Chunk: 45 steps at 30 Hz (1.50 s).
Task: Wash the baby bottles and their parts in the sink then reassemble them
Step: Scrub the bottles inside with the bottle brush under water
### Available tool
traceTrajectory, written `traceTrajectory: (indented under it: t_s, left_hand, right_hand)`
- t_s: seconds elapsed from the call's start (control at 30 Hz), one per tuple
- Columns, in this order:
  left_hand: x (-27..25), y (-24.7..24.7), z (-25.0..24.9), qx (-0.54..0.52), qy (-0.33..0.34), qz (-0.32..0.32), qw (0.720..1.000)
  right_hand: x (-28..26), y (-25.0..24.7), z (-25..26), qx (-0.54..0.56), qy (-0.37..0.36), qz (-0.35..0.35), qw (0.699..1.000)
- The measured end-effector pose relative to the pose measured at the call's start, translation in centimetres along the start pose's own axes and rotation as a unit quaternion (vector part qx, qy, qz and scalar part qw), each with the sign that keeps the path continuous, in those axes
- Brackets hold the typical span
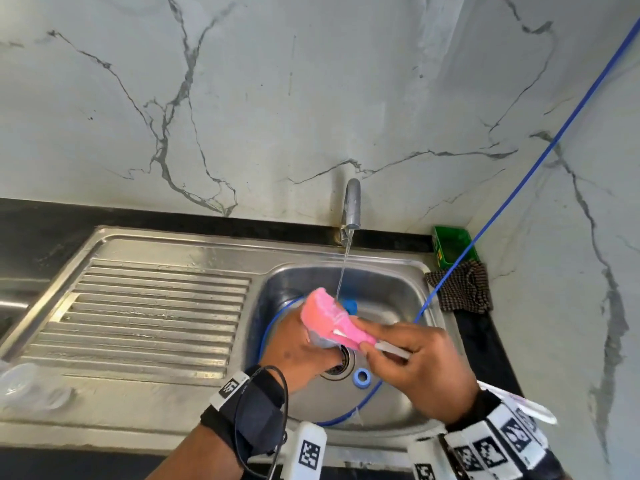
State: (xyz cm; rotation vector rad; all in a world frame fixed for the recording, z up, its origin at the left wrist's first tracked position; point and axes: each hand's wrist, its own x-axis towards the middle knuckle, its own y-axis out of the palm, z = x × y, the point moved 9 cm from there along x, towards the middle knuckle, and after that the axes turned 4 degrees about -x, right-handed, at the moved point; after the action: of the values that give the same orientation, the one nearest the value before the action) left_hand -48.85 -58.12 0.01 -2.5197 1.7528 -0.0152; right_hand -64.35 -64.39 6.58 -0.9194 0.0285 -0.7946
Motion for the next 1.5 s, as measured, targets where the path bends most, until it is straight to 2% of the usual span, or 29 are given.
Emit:
traceTrajectory:
  t_s: [0.1, 0.23, 0.3, 0.37, 0.43, 0.47, 0.53, 0.6, 0.7, 0.83, 1.0, 1.1, 1.2, 1.27, 1.37, 1.43, 1.5]
  left_hand:
    - [0.5, 1.6, 0.9, 0.015, -0.007, 0.023, 1.000]
    - [1.0, 2.2, 0.4, 0.016, 0.018, 0.033, 0.999]
    - [1.2, 1.0, -0.1, 0.008, -0.004, 0.010, 1.000]
    - [1.3, -0.6, 0.0, -0.101, -0.069, -0.055, 0.991]
    - [1.0, -1.3, 0.6, -0.252, -0.152, -0.106, 0.950]
    - [0.9, -1.0, 0.8, -0.325, -0.191, -0.105, 0.920]
    - [0.7, -0.2, 0.8, -0.445, -0.227, -0.084, 0.862]
    - [0.7, 0.4, 0.2, -0.482, -0.233, -0.057, 0.842]
    - [0.7, 1.0, -0.4, -0.470, -0.224, -0.019, 0.853]
    - [1.2, 0.0, -0.2, -0.437, -0.191, -0.024, 0.879]
    - [1.6, -1.5, -0.7, -0.422, -0.158, -0.038, 0.892]
    - [1.4, -1.5, -0.4, -0.382, -0.169, -0.044, 0.907]
    - [0.9, -0.5, -0.1, -0.341, -0.179, -0.022, 0.923]
    - [0.6, -0.1, 0.3, -0.347, -0.193, -0.017, 0.918]
    - [0.7, -0.2, 0.1, -0.353, -0.203, -0.024, 0.913]
    - [0.7, 0.1, 0.0, -0.342, -0.212, -0.021, 0.915]
    - [0.4, 1.0, 0.0, -0.327, -0.231, -0.004, 0.916]
  right_hand:
    - [0.2, -0.3, -1.4, 0.035, 0.025, -0.007, 0.999]
    - [1.1, 1.5, 0.1, 0.072, -0.009, 0.010, 0.997]
    - [1.6, 0.8, -1.8, 0.072, 0.031, 0.016, 0.997]
    - [1.5, -0.8, -4.0, 0.111, 0.079, -0.010, 0.991]
    - [0.9, -1.5, -5.0, 0.162, 0.108, -0.043, 0.980]
    - [0.7, -1.4, -5.0, 0.196, 0.113, -0.047, 0.973]
    - [0.4, -0.2, -4.1, 0.249, 0.103, -0.025, 0.963]
    - [0.5, 1.1, -2.6, 0.210, 0.071, 0.019, 0.975]
    - [1.1, 2.4, -0.4, 0.172, 0.049, 0.063, 0.982]
    - [1.6, 2.1, 0.5, 0.117, 0.023, 0.008, 0.993]
    - [1.4, 2.5, -0.1, 0.145, 0.025, 0.016, 0.989]
    - [1.6, 2.2, 1.0, 0.128, 0.016, 0.018, 0.992]
    - [2.2, 2.1, 2.5, 0.046, -0.022, 0.030, 0.998]
    - [2.6, 2.5, 2.5, -0.014, -0.036, 0.049, 0.998]
    - [2.7, 2.6, 1.4, -0.034, -0.060, 0.067, 0.995]
    - [2.4, 2.4, 0.5, -0.047, -0.067, 0.059, 0.995]
    - [2.2, 1.8, 0.7, -0.073, -0.087, 0.008, 0.993]
